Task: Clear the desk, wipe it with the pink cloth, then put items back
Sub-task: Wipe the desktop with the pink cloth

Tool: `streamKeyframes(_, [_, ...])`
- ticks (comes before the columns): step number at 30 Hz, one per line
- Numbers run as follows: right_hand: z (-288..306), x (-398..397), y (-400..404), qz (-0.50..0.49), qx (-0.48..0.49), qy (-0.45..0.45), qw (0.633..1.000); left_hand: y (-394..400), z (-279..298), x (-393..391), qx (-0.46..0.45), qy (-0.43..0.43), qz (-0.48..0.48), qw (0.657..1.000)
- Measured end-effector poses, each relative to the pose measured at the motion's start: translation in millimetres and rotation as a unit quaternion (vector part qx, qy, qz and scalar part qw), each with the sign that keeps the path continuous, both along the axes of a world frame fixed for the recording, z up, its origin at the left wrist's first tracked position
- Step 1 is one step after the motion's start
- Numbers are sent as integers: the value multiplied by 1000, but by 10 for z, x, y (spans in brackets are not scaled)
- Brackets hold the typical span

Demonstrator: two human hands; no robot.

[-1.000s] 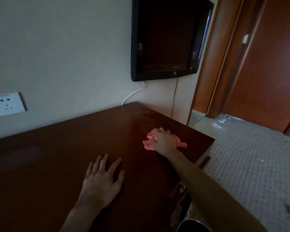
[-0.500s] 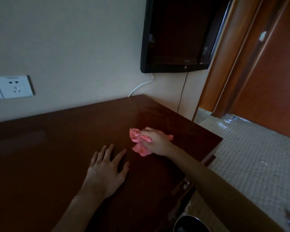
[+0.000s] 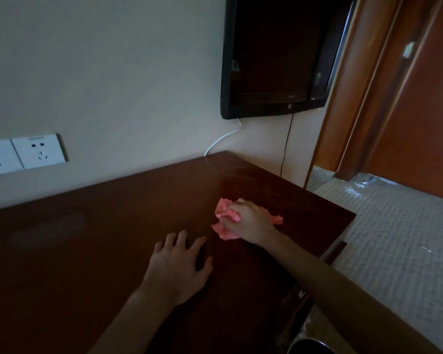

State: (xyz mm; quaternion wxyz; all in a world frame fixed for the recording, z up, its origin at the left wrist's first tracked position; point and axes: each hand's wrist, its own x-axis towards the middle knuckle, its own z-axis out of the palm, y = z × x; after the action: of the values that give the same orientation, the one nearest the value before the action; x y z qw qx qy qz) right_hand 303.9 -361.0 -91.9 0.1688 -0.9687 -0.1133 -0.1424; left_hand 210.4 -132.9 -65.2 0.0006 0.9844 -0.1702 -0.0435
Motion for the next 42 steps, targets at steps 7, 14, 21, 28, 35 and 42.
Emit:
streamKeyframes(7, [-34,576,75,-26,11,-35,999,39,178,1101,-27,-76,50,995])
streamKeyframes(14, [-58,1778,117,-28,9,-20,999,-100,-205,2238,-42,-23,84,995])
streamKeyframes(21, [116,3143,405,-55,12,-14,998,-66,-359,2445,-68,-32,68,995])
streamKeyframes(28, [148,3096,448,-44,-13,-1,999,-94,-339,2419,-78,-38,74,994])
streamKeyframes(35, [-138,2243,20,135,-3,-26,990,-122,-314,2365,-81,-34,81,993])
streamKeyframes(42, [145,3020,-272,-23,43,37,998,-76,-320,2407,-90,-49,86,991])
